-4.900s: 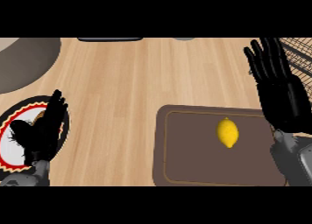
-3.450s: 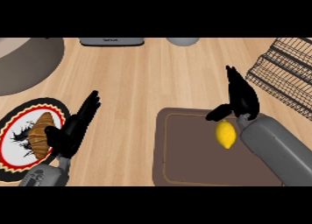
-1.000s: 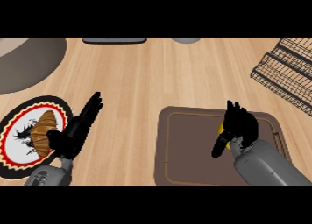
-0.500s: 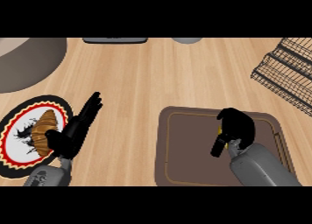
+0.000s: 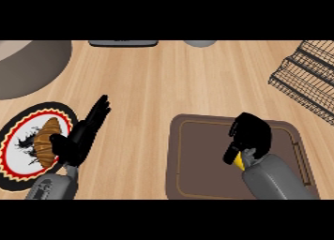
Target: Pick the lemon from the tray and place it in the tiered basket
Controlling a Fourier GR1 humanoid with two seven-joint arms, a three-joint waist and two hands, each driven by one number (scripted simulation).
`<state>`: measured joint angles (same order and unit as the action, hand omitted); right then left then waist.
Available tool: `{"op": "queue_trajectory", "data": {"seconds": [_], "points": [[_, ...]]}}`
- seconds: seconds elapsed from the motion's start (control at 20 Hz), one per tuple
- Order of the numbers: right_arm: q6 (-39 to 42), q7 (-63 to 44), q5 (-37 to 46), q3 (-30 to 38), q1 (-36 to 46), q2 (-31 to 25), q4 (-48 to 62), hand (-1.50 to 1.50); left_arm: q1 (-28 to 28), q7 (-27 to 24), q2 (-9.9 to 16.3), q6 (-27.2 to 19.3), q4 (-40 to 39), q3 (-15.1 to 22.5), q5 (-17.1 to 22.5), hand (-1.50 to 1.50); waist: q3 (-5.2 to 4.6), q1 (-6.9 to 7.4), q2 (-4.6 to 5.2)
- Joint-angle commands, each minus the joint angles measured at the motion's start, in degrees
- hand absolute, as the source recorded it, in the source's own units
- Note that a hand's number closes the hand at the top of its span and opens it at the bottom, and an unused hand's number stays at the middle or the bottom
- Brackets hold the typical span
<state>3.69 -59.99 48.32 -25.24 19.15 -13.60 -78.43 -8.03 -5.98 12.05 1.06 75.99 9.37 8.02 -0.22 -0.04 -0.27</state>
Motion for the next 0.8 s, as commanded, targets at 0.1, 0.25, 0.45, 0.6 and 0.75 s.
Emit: {"op": "queue_trajectory", "data": {"seconds": [0.1, 0.25, 0.45, 0.6, 0.75], "points": [[1.1, 0.4, 2.1, 4.3, -6.7, -7.2, -8.9, 1.50, 3.1, 2.2, 0.0, 0.7, 4.2, 0.8, -0.9, 0.00, 0.22, -0.67, -0.05], [-3.1, 12.4, -4.0, 15.1, -15.0, -20.8, -6.7, 1.50, 4.5, 0.1, 0.0, -1.4, 2.0, -1.5, -0.4, 0.00, 0.38, -5.37, -0.58], [-6.6, 23.0, -11.0, 28.0, -20.0, -30.5, -1.8, 1.50, 6.3, -1.4, 1.1, -1.2, 2.2, -3.7, 0.8, 0.00, 0.57, -7.25, -0.74], [-9.9, 33.2, -21.3, 37.3, -22.4, -31.0, -3.1, 1.50, 5.3, 0.1, 0.8, -2.1, 2.7, -3.9, 0.8, 0.00, 0.60, -7.59, -1.04], [-9.3, 40.3, -31.4, 45.9, -21.4, -30.8, -4.8, 1.50, 6.4, -1.3, 0.2, -1.9, 2.4, -2.9, 0.1, 0.00, 0.45, -6.52, -1.09]]}}
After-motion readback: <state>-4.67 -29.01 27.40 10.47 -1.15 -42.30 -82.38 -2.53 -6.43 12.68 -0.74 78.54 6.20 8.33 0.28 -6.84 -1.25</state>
